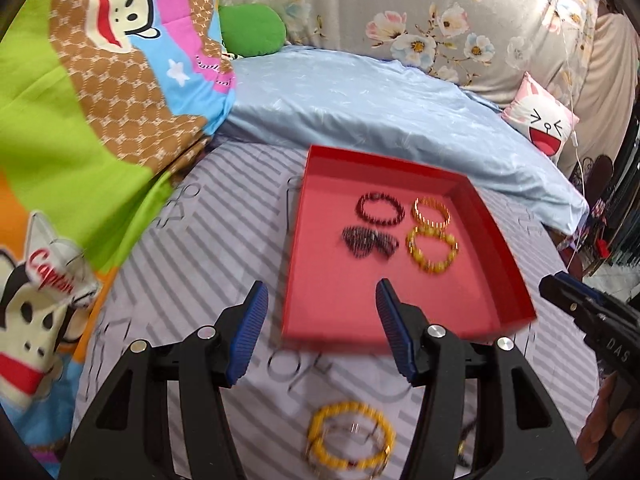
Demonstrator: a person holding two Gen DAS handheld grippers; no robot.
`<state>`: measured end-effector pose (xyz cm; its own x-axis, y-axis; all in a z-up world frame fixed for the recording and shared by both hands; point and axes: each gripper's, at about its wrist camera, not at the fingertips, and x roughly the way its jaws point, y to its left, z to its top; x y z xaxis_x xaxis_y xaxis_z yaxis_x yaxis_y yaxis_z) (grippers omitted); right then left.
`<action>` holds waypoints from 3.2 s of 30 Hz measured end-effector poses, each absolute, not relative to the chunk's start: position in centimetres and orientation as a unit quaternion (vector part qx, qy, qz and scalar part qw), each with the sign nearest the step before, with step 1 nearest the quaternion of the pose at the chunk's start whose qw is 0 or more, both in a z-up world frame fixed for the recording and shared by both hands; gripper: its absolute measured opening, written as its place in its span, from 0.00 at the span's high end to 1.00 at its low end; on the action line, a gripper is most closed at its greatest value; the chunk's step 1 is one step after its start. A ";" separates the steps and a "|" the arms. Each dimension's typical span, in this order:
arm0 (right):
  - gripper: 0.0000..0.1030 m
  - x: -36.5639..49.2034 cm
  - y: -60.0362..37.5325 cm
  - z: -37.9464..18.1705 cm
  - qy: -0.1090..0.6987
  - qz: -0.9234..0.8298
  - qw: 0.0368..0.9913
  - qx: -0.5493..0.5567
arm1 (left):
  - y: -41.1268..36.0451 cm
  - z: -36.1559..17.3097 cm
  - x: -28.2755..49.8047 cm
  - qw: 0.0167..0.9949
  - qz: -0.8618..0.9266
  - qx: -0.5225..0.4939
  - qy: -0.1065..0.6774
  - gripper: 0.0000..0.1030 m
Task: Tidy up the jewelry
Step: 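Move both tools back from the tray to the remaining jewelry, then close the right tool on the black bead bracelet while the left grasps the gold bangle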
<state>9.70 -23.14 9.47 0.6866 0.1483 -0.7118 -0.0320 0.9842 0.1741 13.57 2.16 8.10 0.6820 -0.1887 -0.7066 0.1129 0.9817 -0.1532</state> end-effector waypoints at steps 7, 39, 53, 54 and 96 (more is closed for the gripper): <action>0.66 5.4 -23.1 8.5 0.409 0.046 0.908 0.074 | 2.9 7.0 9.3 0.909 -0.083 -0.053 0.404 0.48; 0.66 -0.8 -21.8 3.0 0.472 0.041 0.877 0.073 | 3.3 2.1 3.3 0.892 -0.068 -0.035 0.446 0.48; 0.66 0.2 -21.2 2.1 0.480 0.046 0.874 0.068 | 2.5 1.8 3.6 0.891 -0.074 -0.020 0.447 0.48; 0.66 0.2 -21.1 2.1 0.479 0.047 0.874 0.068 | 2.6 1.7 3.6 0.891 -0.073 -0.021 0.449 0.48; 0.93 1.1 -22.7 1.4 0.491 0.036 0.865 0.095 | -0.3 0.6 5.7 0.884 -0.102 -0.013 0.455 0.28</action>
